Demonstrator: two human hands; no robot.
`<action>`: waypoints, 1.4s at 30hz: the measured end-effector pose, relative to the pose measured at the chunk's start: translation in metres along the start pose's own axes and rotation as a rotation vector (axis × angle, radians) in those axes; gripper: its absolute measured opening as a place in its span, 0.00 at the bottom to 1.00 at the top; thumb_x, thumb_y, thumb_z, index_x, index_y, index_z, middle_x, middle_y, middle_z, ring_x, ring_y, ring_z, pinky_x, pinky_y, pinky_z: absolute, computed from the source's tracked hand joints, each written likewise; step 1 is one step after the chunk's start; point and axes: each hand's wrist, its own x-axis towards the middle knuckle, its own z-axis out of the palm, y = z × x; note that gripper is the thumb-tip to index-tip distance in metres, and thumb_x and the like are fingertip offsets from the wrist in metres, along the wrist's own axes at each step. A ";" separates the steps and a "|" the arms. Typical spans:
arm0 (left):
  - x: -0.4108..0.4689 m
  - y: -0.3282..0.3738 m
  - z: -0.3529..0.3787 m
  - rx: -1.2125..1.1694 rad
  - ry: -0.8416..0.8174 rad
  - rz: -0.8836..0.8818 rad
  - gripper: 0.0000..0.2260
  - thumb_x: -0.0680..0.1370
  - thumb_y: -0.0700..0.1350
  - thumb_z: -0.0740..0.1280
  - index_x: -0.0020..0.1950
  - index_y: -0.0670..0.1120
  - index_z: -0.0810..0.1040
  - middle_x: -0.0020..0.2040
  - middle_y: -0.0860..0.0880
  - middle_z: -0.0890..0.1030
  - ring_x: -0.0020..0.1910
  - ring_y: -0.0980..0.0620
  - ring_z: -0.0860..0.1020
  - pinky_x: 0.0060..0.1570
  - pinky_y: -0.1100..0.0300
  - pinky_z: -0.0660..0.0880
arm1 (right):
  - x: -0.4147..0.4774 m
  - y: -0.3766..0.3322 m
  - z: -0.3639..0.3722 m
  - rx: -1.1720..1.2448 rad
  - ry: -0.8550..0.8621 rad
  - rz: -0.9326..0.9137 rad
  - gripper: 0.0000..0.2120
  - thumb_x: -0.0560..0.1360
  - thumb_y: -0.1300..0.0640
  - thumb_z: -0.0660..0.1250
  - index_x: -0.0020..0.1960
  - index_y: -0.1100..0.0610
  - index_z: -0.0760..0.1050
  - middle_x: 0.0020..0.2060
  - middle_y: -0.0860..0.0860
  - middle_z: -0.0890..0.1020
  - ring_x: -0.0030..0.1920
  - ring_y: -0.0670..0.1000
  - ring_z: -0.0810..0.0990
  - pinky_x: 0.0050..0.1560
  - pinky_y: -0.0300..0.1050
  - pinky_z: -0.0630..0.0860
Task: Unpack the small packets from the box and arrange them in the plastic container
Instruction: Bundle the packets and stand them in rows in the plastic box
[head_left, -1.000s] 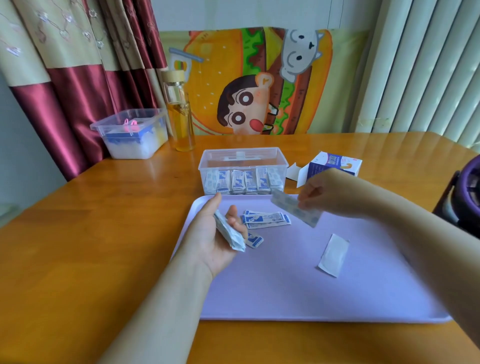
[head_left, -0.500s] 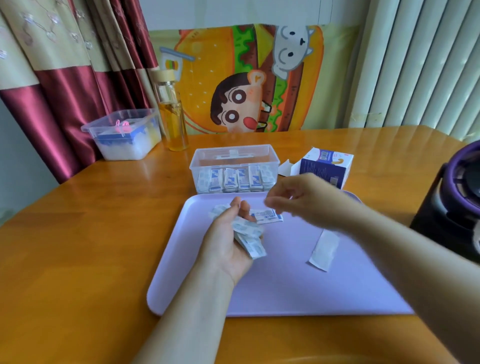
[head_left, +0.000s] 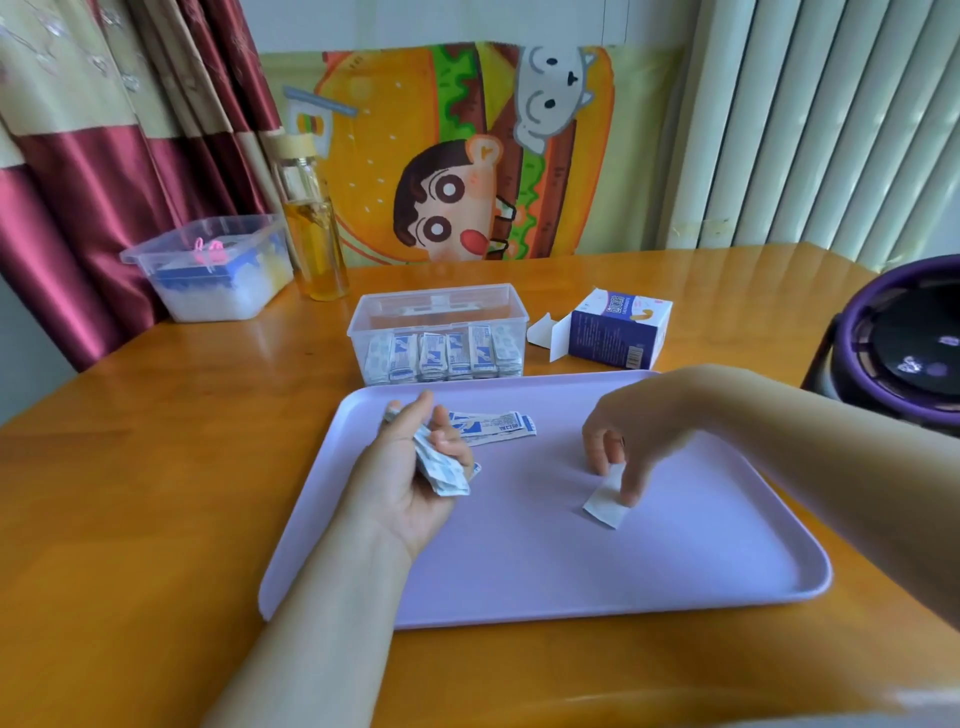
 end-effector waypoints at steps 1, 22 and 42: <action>0.001 0.006 -0.002 0.008 -0.002 0.052 0.09 0.78 0.42 0.64 0.54 0.53 0.67 0.37 0.49 0.72 0.21 0.58 0.67 0.23 0.71 0.67 | -0.001 0.001 0.000 -0.003 0.012 0.014 0.14 0.67 0.48 0.75 0.48 0.46 0.74 0.48 0.43 0.77 0.52 0.47 0.76 0.49 0.39 0.71; -0.011 0.039 -0.021 -0.153 0.147 0.092 0.03 0.79 0.41 0.63 0.49 0.42 0.70 0.45 0.44 0.75 0.34 0.55 0.72 0.26 0.68 0.73 | 0.007 -0.030 -0.008 0.218 0.550 -0.006 0.15 0.75 0.45 0.64 0.47 0.57 0.79 0.43 0.51 0.82 0.44 0.52 0.80 0.37 0.41 0.72; -0.031 0.020 -0.015 0.152 -0.214 -0.179 0.12 0.69 0.44 0.65 0.52 0.44 0.76 0.35 0.48 0.77 0.33 0.54 0.74 0.36 0.62 0.76 | -0.003 -0.101 0.025 0.292 0.552 -0.470 0.63 0.62 0.43 0.78 0.73 0.42 0.29 0.70 0.41 0.57 0.69 0.43 0.54 0.62 0.29 0.54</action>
